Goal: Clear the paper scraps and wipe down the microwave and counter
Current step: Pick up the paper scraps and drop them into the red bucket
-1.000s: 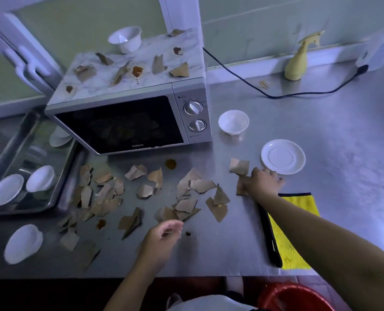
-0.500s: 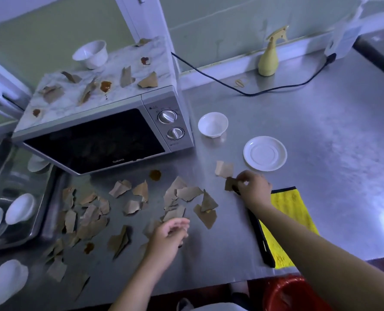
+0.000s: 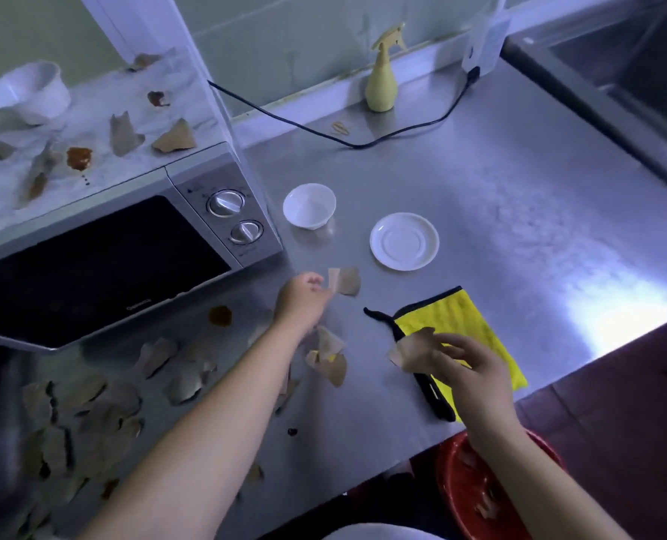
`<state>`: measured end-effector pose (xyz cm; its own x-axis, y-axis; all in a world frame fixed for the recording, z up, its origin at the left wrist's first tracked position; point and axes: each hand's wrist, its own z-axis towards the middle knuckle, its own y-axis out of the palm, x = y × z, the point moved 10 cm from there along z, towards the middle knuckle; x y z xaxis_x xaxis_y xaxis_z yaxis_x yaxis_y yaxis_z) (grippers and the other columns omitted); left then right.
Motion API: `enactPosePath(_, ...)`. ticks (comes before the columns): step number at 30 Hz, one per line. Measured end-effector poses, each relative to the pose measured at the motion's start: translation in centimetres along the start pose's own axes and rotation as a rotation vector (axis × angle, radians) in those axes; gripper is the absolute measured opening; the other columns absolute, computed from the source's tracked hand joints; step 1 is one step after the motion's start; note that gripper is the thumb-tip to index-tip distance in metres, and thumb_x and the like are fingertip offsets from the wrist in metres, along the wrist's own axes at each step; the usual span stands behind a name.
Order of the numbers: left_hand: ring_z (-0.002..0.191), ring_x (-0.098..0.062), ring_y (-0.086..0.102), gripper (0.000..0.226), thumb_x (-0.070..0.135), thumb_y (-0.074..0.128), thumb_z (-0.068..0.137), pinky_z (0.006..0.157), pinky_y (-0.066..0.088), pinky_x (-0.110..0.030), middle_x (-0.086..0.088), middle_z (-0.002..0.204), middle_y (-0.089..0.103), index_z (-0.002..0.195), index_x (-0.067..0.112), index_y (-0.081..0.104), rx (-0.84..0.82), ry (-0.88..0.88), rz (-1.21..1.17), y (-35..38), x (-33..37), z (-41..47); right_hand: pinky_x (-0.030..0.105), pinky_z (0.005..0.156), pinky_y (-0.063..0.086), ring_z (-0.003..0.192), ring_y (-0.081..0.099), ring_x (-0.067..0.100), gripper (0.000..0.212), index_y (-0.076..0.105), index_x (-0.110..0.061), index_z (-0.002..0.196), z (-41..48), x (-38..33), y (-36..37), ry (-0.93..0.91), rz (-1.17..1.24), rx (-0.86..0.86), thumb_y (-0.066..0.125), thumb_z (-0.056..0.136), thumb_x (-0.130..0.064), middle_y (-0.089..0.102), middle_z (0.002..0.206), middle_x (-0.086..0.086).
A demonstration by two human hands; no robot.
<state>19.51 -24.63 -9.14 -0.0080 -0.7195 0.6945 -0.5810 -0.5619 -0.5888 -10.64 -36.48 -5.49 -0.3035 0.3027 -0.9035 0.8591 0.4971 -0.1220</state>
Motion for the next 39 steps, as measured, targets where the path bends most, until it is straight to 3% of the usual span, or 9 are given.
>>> enactPosePath(4, 0.109, -0.029, 0.061, 0.047, 0.031, 0.066, 0.079, 0.08, 0.045, -0.028, -0.004, 0.123, 0.064, 0.125, 0.02, 0.061, 0.042, -0.004, 0.209, 1.7, 0.6, 3.8, 0.023, 0.065, 0.053, 0.07, 0.068, 0.009, 0.022, 0.075, -0.024, 0.076, -3.0, 0.5, -1.8, 0.04, 0.014, 0.059, 0.077, 0.074, -0.003, 0.072, 0.074, -0.008)
enactPosePath(10, 0.082, -0.028, 0.057, 0.017, 0.014, 0.06, 0.081, 0.069, 0.041, -0.028, -0.003, 0.09, 0.061, 0.096, 0.017, 0.067, 0.049, 0.012, 0.203, 2.9, 0.0, 6.2, 0.02, 0.062, 0.052, 0.064, 0.069, 0.01, 0.016, 0.072, -0.009, 0.077, -7.1, 2.0, -3.0, 0.079, 0.064, 0.14, 0.071, 0.074, 0.007, 0.074, 0.071, 0.001)
enactPosePath(13, 0.07, -0.024, 0.048, 0.018, 0.007, 0.055, 0.078, 0.064, 0.038, -0.026, -0.001, 0.075, 0.057, 0.075, 0.025, 0.06, 0.057, 0.061, 0.077, 2.4, 0.8, 5.0, 0.036, 0.077, 0.053, 0.081, 0.069, 0.029, 0.009, 0.065, 0.008, 0.088, -8.8, 2.5, -2.6, 0.097, 0.157, 0.133, 0.07, 0.08, 0.008, 0.073, 0.086, 0.025)
enactPosePath(18, 0.074, -0.008, 0.064, 0.011, 0.02, 0.07, 0.081, 0.062, 0.044, -0.018, 0.021, 0.071, 0.066, 0.089, 0.025, 0.076, -0.033, 0.269, -0.109, 0.6, 2.1, -2.3, 0.053, 0.091, 0.05, 0.092, 0.069, 0.042, 0.012, 0.063, 0.01, 0.087, -9.9, 0.4, -0.5, 0.078, 0.204, 0.107, 0.072, 0.08, 0.008, 0.071, 0.096, 0.03)
enactPosePath(24, 0.053, -0.003, 0.057, 0.021, 0.008, 0.073, 0.083, 0.059, 0.048, -0.022, 0.017, 0.061, 0.067, 0.097, 0.023, 0.08, -0.259, 0.187, -0.394, -1.2, -1.2, -11.1, 0.027, 0.073, 0.054, 0.078, 0.066, 0.022, 0.008, 0.067, 0.005, 0.079, -9.7, -3.2, 4.5, -0.033, 0.146, -0.007, 0.075, 0.079, 0.004, 0.071, 0.085, 0.013)
enactPosePath(27, 0.063, -0.004, 0.065, 0.038, -0.001, 0.067, 0.086, 0.059, 0.05, -0.018, 0.011, 0.078, 0.075, 0.086, 0.034, 0.081, -0.374, 0.138, -0.547, -2.3, -2.4, -14.8, 0.035, 0.08, 0.055, 0.089, 0.067, 0.023, 0.017, 0.066, -0.005, 0.07, -9.5, -3.0, 6.6, -0.005, 0.048, -0.011, 0.077, 0.078, 0.005, 0.07, 0.106, 0.013)
enactPosePath(30, 0.08, -0.005, 0.072, 0.036, 0.002, 0.067, 0.087, 0.06, 0.052, -0.017, 0.007, 0.093, 0.077, 0.089, 0.036, 0.08, -0.435, 0.078, -0.664, -4.0, -3.9, -17.0, 0.025, 0.062, 0.053, 0.065, 0.067, 0.015, 0.021, 0.065, -0.008, 0.068, -9.7, -2.4, 8.9, 0.019, 0.019, -0.074, 0.076, 0.077, 0.008, 0.07, 0.087, 0.009)
enactPosePath(33, 0.084, -0.009, 0.073, 0.03, 0.005, 0.066, 0.089, 0.061, 0.052, -0.018, 0.003, 0.098, 0.077, 0.094, 0.031, 0.08, -0.5, 0.016, -0.744, -5.0, -5.6, -18.1, 0.035, 0.065, 0.056, 0.065, 0.065, 0.024, 0.027, 0.066, -0.016, 0.066, -10.3, -1.7, 10.9, 0.055, -0.002, -0.156, 0.075, 0.079, 0.006, 0.067, 0.071, 0.009)
enactPosePath(39, 0.088, -0.01, 0.072, 0.026, 0.016, 0.07, 0.079, 0.067, 0.053, -0.02, 0.002, 0.1, 0.076, 0.1, 0.029, 0.079, -0.688, -0.009, -0.777, -5.2, -8.2, -18.9, 0.033, 0.061, 0.057, 0.073, 0.07, 0.031, 0.027, 0.071, -0.007, 0.103, -11.7, -0.2, 13.0, 0.173, 0.089, -0.3, 0.068, 0.082, 0.01, 0.072, 0.087, 0.019)
